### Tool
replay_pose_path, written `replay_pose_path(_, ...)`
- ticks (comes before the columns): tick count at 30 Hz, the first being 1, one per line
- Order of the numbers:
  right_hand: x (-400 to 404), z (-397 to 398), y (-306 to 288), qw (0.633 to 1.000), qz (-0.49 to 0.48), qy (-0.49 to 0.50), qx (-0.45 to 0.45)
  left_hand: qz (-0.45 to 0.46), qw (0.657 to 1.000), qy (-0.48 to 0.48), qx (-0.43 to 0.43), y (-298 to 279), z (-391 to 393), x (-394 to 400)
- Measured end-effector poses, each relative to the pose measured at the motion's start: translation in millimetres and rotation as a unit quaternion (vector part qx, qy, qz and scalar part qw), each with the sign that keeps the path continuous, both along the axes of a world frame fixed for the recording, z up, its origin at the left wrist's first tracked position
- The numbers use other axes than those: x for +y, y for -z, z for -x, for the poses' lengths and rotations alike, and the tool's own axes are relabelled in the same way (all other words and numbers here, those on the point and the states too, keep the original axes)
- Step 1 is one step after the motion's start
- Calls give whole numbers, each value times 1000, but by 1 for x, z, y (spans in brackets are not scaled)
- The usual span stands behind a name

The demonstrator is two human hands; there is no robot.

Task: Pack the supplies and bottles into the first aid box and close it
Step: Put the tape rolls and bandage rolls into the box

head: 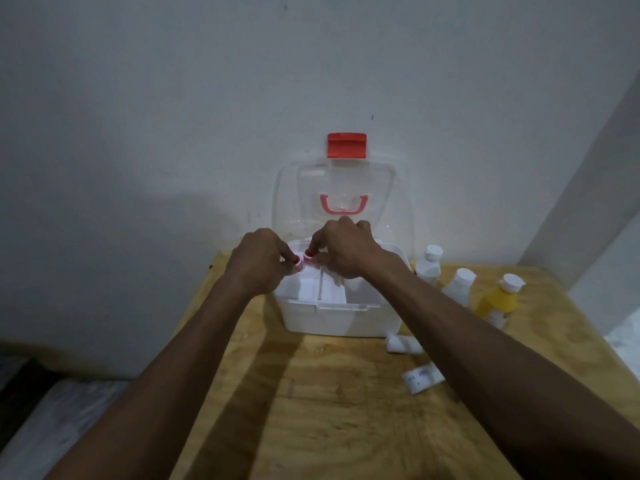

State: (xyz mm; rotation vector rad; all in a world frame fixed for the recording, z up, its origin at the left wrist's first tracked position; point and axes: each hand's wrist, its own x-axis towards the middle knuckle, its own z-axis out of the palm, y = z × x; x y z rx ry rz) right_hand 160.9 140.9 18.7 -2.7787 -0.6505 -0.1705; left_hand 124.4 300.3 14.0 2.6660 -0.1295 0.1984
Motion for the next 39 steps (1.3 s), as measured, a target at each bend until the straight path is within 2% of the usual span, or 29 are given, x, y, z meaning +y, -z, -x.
replay_pose_path(5, -3, 6, -3, 1000, -9, -1, 3, -7, 1000, -17, -17, 3, 5, -3)
replay_pose_path(10, -24, 29, -20, 999, -52, -4, 8, 28, 995, -45, -84, 0, 23, -8)
replay_pose_path(15, -68, 72, -36, 992, -127, 4, 0, 63, 982, -8, -175, -9, 63, -29)
replay_pose_path(18, -95, 96, -34, 989, -150, 17, -5, 100, 976, 9, -193, -8, 90, -49)
replay_pose_path(21, -123, 119, -24, 985, -166, 36, -2, 117, 976, 29, -183, 3, 110, -73)
replay_pose_path(25, -154, 143, 0, 988, -143, 63, 19, 123, 982, 70, -126, 32, 125, -105)
replay_pose_path(29, -169, 150, 27, 992, -50, 67, 100, 96, 986, 129, -51, 59, 119, -133)
replay_pose_path(34, -169, 144, 46, 989, -20, 51, 138, -7, 991, 131, -7, 70, 110, -154)
replay_pose_path(39, -172, 146, 45, 991, 16, 22, 132, -51, 993, 107, 6, 75, 105, -155)
